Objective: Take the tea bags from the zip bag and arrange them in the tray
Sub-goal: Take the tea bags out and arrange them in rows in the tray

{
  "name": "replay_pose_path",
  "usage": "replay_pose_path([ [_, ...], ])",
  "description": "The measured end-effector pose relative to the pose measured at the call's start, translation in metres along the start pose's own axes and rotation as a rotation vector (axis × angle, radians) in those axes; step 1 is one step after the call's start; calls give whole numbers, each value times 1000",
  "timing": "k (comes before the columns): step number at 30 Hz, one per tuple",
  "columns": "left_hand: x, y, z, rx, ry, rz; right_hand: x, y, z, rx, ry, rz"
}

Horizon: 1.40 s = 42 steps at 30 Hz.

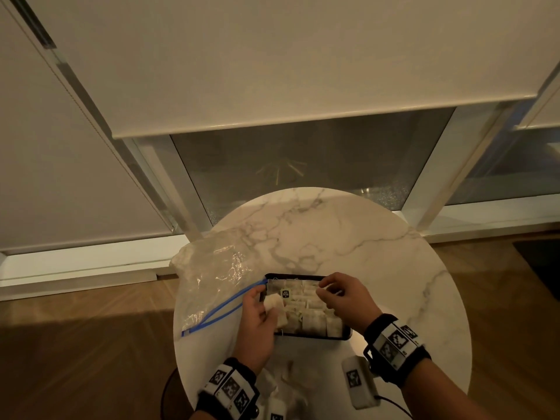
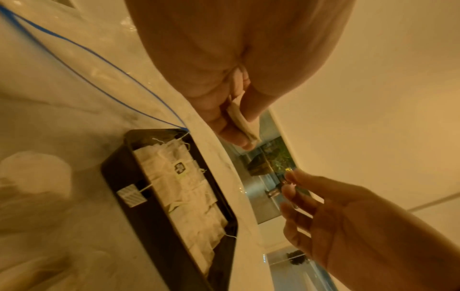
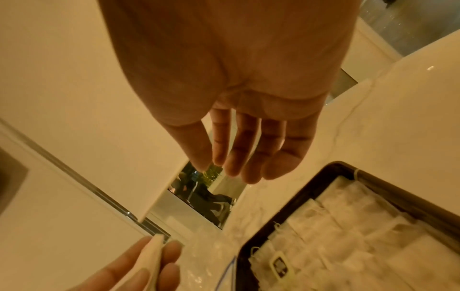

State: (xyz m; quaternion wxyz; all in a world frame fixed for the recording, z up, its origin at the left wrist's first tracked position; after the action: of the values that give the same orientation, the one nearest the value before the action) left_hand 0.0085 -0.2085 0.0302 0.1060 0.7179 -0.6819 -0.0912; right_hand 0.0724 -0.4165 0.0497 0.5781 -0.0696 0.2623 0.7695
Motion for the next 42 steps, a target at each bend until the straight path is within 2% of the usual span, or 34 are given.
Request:
replay_pose_path([
  [7, 18, 13, -27, 128, -100, 193, 0, 31, 44, -148, 34, 97],
  [20, 15, 25, -51, 154, -226, 297, 2, 52, 69, -204, 191, 49],
  [22, 9, 24, -51, 155, -236, 272, 0, 52, 70, -204, 198, -21],
  [25, -2, 23, -56, 194, -275, 171, -10, 49, 68, -165, 269, -275],
  [26, -6, 22, -59, 208, -287, 138, -11, 50, 68, -166, 292, -297],
  [29, -13, 21, -65, 222, -269, 114, -5, 53, 72, -194, 166, -169],
  [34, -14, 18, -73, 246, -287, 207, 8, 52, 82, -251, 207, -97],
  [39, -9, 22, -86, 276, -309, 385, 19, 57, 92, -302, 102, -41],
  [42, -10, 23, -84, 293, -296, 378, 21, 59, 92, -284, 123, -28],
])
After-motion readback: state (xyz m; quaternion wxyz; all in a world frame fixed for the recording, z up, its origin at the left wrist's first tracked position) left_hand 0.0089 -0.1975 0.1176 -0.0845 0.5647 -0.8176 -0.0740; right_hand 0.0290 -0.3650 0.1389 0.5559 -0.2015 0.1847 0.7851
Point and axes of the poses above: each hand's wrist, its own y-axis away from the middle knuckle, its own x-axis out of the palm, z = x × y, the point moved 2 cm from there along -y, towards the middle knuckle, and after that the axes turned 8 degrees about z, right-handed, at the moved point
